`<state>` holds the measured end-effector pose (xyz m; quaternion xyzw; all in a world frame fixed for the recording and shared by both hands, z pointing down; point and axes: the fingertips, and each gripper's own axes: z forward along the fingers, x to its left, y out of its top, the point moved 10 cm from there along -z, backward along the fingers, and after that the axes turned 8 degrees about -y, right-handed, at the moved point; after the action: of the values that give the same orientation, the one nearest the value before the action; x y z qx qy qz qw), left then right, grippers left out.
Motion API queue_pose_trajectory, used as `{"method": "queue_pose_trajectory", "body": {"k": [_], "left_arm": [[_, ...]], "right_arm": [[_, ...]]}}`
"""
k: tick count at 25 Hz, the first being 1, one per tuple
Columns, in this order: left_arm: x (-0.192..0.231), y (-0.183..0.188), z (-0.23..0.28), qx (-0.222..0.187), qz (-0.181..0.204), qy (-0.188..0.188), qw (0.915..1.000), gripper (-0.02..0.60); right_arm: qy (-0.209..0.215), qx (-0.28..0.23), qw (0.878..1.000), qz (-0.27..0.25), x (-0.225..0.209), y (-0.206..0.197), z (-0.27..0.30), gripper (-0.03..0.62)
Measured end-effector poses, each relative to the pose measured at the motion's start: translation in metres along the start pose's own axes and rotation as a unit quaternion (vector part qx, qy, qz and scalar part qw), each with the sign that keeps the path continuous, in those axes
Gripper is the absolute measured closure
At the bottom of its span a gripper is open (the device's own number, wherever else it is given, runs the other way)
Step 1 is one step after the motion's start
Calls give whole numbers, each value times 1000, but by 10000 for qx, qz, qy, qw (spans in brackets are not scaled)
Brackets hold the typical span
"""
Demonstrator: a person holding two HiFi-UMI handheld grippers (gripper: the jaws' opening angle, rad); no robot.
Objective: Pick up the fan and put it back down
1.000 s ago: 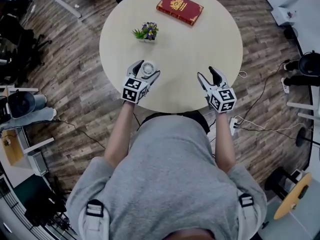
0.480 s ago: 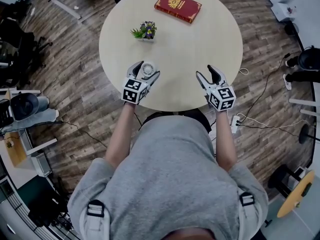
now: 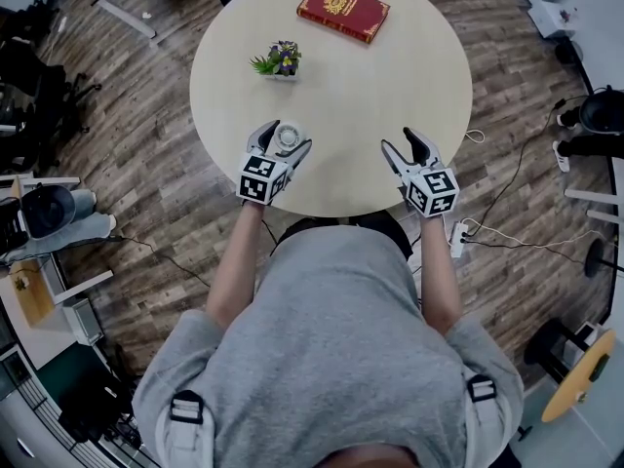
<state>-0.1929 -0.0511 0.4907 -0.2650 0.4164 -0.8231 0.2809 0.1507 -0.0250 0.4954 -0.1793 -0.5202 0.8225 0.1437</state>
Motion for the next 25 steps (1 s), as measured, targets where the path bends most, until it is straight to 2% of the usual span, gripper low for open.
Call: {"method": "queue_pose_trajectory", "body": {"k": [15,25], "left_arm": [[0,-9,16,213,-165,-7,9996,204],[5,-21,35,439,-343,-47,9984,204]], "right_arm": [[38,202,9997,119,-9,-10,6,330],[194,514,9984,139,-13,-29,19,332]]}}
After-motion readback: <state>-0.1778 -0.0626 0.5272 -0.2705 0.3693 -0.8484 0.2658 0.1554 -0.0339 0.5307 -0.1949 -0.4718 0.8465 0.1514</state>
